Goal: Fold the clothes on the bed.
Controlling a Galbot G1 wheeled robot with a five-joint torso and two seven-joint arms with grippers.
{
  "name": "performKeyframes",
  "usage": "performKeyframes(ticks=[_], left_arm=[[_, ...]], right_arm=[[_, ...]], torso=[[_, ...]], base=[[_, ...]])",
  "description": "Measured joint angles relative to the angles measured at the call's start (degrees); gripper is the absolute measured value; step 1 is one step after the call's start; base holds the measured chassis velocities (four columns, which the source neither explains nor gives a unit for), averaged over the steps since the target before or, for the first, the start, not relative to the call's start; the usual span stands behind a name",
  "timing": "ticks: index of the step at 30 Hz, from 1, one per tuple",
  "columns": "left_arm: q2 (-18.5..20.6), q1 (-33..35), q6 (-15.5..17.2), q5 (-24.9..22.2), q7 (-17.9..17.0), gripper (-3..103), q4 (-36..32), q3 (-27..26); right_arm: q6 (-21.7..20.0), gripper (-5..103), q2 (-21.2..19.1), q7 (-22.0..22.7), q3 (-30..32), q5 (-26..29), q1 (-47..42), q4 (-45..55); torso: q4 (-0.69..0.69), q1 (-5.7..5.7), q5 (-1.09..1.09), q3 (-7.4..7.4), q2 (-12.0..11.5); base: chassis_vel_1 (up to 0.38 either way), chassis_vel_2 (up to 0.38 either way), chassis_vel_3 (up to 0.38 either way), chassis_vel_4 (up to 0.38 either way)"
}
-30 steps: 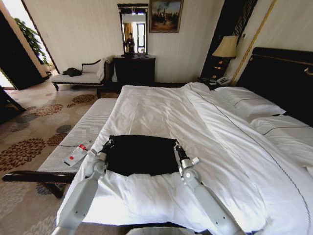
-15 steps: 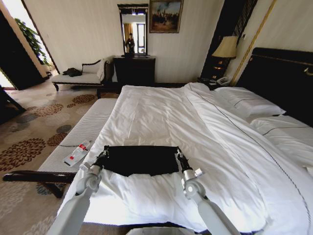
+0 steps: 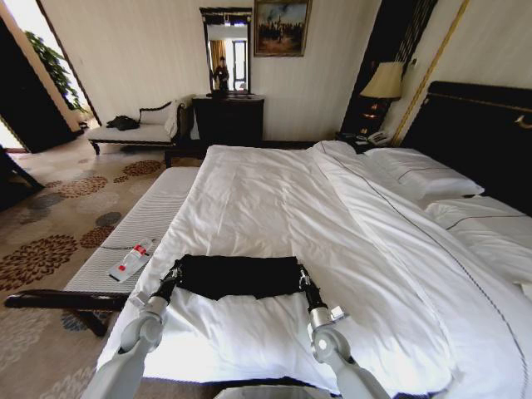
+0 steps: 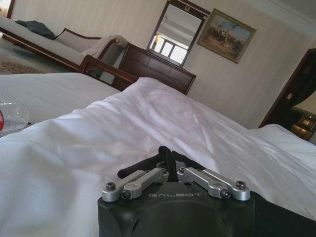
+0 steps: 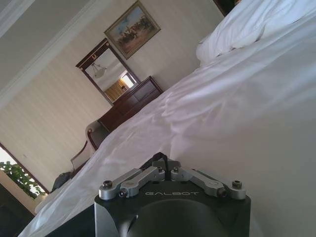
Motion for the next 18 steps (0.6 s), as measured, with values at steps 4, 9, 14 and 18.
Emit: performKeyframes(ticks=[4, 9, 14, 18], left_arm=[[-0.34, 0.63, -0.6, 0.12, 0.1, 2, -0.21, -0.32], [-0.61, 1.83, -2.11, 1.32, -0.33, 5, -0.87, -1.46], [-0.51, 3.95, -2.75, 0.34, -0.36, 21, -4.13, -5.02], [0.74, 5.59, -2.97, -1.74, -0.37, 37, -9.47, -9.28]], right_arm=[[0.0, 1, 0.13, 0.8, -0.02, -0.79, -0.88, 1.26], [0.33, 11, -0.22, 1.51, 0.48, -2.47, -3.05, 4.14], [0.52, 27, -0.97, 2.19, 2.97, -2.15, -5.9, 9.17], [0.07, 43, -1.62, 4.06, 5.84, -0.63, -6.59, 13.05]], torso=[[0.0, 0.0, 0.0, 0.0, 0.0], [-0.01, 0.0, 0.0, 0.0, 0.0], [0.01, 0.0, 0.0, 0.0, 0.0], [0.01, 0.0, 0.0, 0.0, 0.0]], base=[[0.0, 0.0, 0.0, 0.0], [0.0, 0.0, 0.0, 0.0], [0.0, 0.0, 0.0, 0.0], [0.0, 0.0, 0.0, 0.0]])
